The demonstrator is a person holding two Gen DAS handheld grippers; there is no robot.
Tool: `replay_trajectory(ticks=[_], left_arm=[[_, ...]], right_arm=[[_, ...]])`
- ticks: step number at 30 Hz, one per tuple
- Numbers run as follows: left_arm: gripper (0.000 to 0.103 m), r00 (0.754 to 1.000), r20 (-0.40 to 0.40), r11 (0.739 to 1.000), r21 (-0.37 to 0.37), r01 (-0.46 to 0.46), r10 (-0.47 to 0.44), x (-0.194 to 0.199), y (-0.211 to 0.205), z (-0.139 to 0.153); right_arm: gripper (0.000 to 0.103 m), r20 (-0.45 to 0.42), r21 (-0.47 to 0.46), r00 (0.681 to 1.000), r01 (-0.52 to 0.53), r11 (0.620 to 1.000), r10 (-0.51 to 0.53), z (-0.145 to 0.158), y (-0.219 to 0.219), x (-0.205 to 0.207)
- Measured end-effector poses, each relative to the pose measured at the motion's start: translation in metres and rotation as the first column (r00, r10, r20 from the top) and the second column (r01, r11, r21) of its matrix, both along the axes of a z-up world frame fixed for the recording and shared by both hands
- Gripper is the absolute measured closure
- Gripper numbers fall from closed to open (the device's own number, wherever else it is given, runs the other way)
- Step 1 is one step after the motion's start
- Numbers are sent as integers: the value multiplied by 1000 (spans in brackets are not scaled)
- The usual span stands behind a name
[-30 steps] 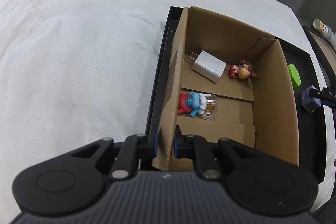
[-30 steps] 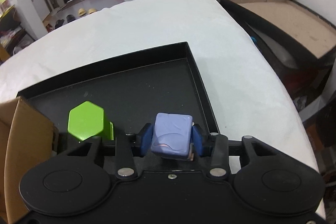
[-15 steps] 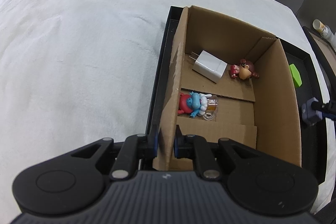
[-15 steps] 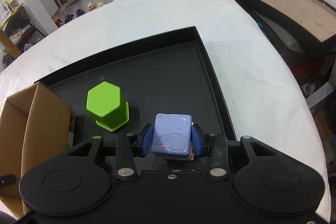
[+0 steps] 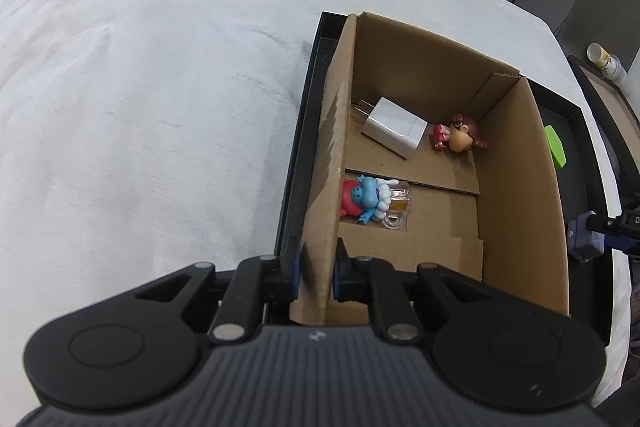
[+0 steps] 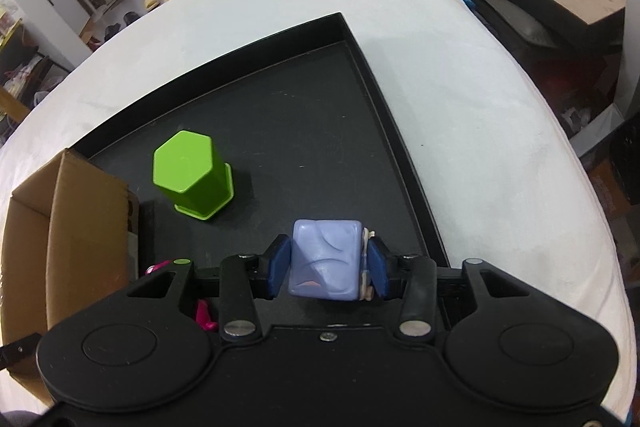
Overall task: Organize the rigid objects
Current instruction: 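Carry the lavender cube with the right gripper over the box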
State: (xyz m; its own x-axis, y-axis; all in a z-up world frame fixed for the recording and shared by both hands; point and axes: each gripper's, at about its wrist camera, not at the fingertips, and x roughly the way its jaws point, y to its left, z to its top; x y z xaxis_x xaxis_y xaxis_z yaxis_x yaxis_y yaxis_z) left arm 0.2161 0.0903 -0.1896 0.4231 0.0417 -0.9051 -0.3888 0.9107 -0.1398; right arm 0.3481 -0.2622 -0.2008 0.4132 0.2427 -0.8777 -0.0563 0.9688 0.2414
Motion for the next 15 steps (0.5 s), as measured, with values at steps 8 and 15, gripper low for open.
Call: replay_trajectory(ticks=[8,15], left_arm=[[89,1000,12,1000,-19,7,-7,-2,2,-2],[88,1000,19,999,-32,15,-15,-3,5,-2]], right_arm=[[58,11,-142,996,-81,987,83,-6,21,-2],[65,19,-165,990,-136,977,141,7,34,-15]])
